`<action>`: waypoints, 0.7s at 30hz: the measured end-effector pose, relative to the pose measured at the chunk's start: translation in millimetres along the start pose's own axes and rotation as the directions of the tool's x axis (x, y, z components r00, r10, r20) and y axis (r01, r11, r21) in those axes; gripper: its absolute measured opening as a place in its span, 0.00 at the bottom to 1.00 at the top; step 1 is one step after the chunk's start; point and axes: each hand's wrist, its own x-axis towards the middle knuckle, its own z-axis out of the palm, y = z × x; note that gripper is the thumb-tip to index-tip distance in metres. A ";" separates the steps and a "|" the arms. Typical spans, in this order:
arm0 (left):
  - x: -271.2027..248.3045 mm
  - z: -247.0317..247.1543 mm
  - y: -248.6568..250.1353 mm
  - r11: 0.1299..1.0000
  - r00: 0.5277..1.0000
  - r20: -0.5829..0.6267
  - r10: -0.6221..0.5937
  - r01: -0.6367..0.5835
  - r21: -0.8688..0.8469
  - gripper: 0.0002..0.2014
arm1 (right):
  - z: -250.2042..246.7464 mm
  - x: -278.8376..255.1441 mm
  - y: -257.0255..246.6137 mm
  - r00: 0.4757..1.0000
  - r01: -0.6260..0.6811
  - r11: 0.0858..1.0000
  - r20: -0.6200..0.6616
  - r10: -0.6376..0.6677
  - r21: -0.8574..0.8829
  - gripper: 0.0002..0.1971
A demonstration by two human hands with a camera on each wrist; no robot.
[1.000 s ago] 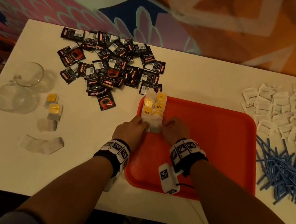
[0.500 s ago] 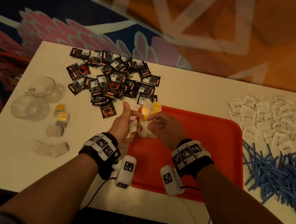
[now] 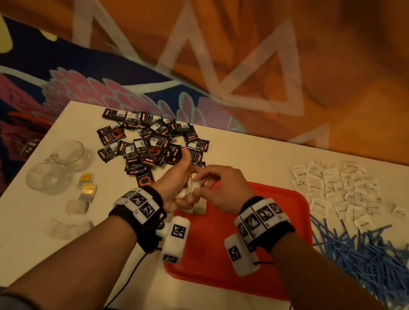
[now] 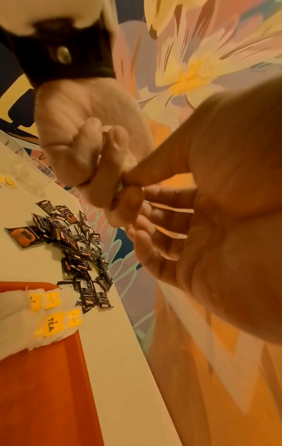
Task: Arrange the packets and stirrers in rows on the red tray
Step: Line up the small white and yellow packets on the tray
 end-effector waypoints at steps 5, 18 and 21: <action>-3.8 4.8 8.3 0.994 0.987 -0.119 0.104 -0.101 0.027 0.38 | -13.1 3.2 -0.1 0.981 -0.073 0.957 -0.152 0.119 0.279 0.07; -13.0 18.8 13.3 0.989 0.991 -0.110 0.075 -0.059 0.136 0.41 | -16.7 -3.9 -7.6 0.996 0.085 0.996 0.006 -0.085 0.004 0.18; -16.3 15.5 14.2 0.993 0.995 -0.078 0.060 -0.052 0.103 0.42 | -19.1 -1.1 -6.9 0.998 0.058 0.995 -0.044 -0.054 0.082 0.11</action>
